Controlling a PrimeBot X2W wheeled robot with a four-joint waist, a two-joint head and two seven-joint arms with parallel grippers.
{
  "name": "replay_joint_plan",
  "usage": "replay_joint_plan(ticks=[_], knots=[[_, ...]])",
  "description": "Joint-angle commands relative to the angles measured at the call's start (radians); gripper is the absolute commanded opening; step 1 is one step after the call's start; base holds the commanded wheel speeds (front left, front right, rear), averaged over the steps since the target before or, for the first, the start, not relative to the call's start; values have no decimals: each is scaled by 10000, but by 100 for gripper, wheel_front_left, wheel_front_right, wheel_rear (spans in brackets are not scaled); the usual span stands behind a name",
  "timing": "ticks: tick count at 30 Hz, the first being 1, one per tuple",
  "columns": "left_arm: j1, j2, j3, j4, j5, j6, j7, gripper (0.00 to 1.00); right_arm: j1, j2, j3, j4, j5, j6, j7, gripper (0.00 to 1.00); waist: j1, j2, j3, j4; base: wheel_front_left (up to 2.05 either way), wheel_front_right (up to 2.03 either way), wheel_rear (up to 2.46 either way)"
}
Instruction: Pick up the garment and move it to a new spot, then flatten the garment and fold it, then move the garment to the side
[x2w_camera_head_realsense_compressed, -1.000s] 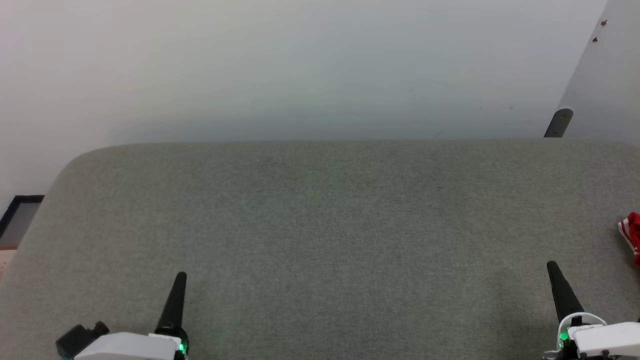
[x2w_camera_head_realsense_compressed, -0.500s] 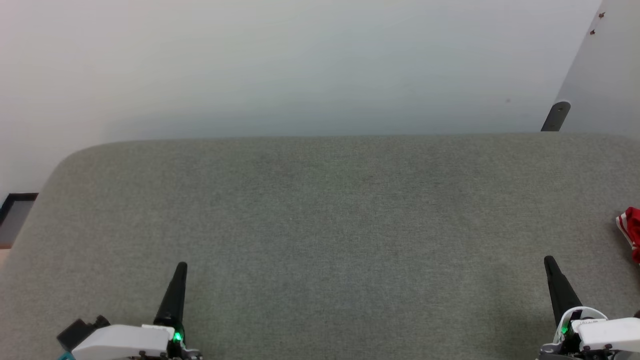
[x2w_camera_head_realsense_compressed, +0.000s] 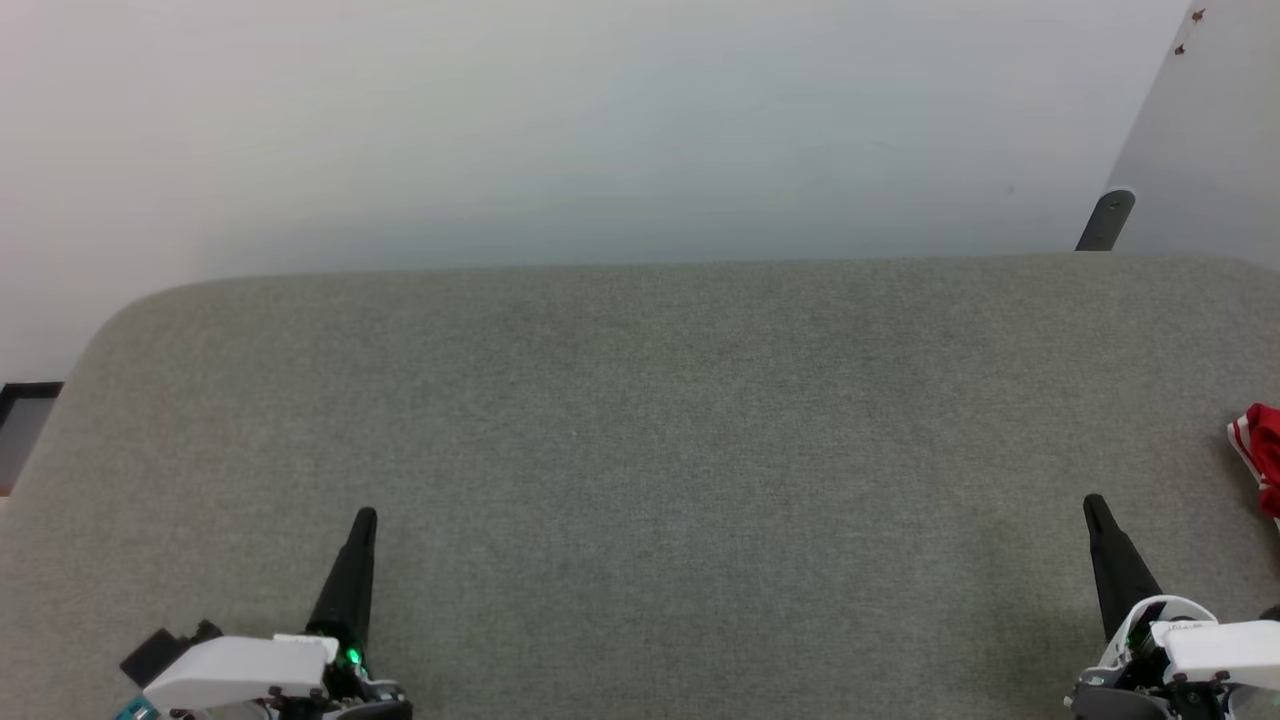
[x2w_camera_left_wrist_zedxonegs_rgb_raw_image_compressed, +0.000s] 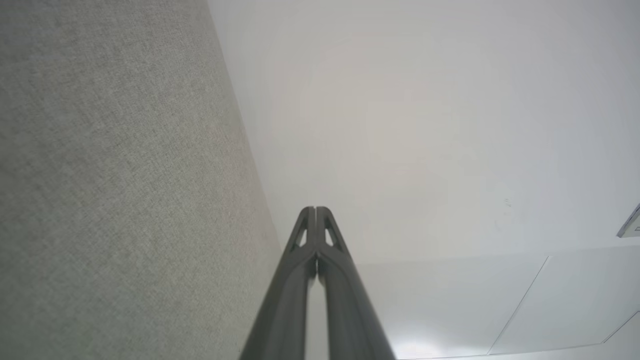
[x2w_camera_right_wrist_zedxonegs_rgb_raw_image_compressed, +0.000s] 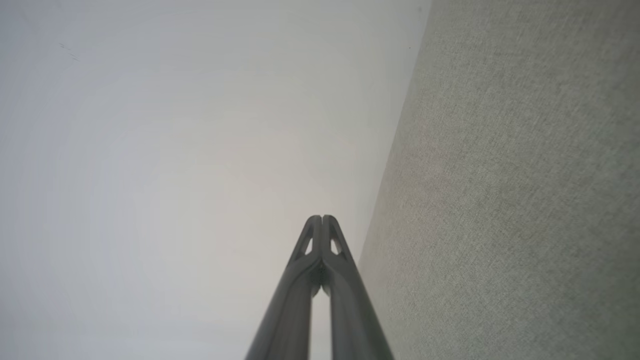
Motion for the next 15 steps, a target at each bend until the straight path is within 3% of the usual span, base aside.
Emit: replay_joint_plan(ticks=[1, 15], knots=[[-181, -33, 54, 9, -243, -72, 54, 0, -161, 29, 33, 36, 236, 4, 51, 0, 0, 0, 21, -17, 0, 0, 0], [-363, -102, 140, 111, -894, -97, 267, 0, -319, 62, 57, 170, 930, 4, 132, 0, 0, 0, 129, -99, 0, 0, 0]])
